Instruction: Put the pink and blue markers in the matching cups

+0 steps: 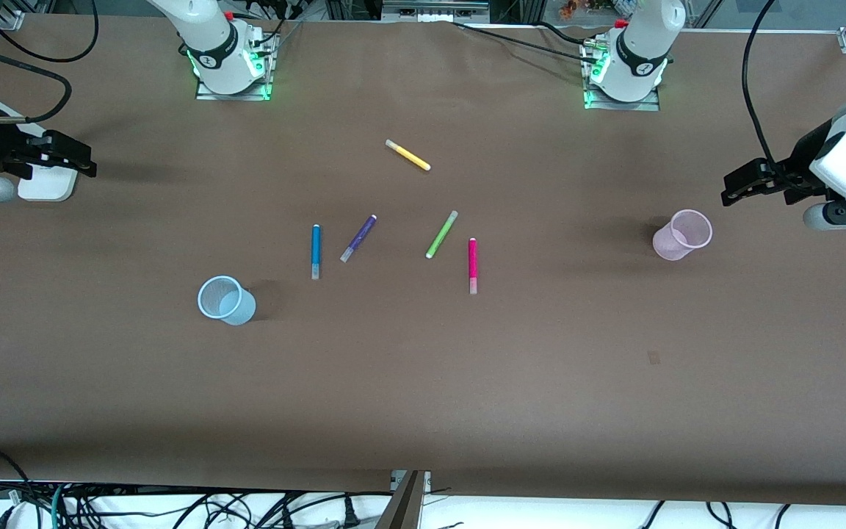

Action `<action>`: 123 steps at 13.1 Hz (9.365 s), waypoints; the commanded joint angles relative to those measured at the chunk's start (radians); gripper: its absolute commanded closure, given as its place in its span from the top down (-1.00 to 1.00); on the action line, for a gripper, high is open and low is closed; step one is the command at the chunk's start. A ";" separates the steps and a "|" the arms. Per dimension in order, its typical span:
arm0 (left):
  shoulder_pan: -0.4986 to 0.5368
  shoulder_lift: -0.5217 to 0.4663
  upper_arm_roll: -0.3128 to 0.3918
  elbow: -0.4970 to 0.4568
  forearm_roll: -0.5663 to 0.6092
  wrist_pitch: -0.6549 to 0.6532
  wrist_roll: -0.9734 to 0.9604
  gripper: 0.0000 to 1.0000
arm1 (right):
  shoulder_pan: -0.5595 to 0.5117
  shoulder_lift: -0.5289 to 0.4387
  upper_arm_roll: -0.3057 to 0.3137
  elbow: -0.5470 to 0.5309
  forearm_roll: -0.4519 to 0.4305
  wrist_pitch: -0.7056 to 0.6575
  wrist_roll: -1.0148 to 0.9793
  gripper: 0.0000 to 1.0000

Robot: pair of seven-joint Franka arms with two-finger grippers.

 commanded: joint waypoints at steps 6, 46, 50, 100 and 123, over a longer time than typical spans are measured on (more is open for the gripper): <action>0.008 -0.002 -0.003 0.017 -0.016 0.005 0.010 1.00 | -0.003 0.014 0.005 0.033 -0.006 -0.025 0.001 1.00; 0.010 0.057 -0.005 0.049 -0.042 -0.006 0.013 1.00 | 0.104 0.182 0.020 0.030 0.002 0.060 0.018 1.00; -0.009 0.058 -0.025 0.034 -0.052 -0.012 0.005 1.00 | 0.149 0.234 0.020 0.030 -0.003 0.128 0.016 1.00; -0.271 0.447 -0.229 -0.095 0.156 0.448 -0.579 -1.00 | 0.385 0.604 0.026 -0.225 0.134 0.794 0.309 -0.97; 0.424 0.055 -0.227 -0.541 -0.230 0.486 1.347 -1.00 | 0.206 0.422 -0.054 0.007 0.411 0.581 -1.083 -1.00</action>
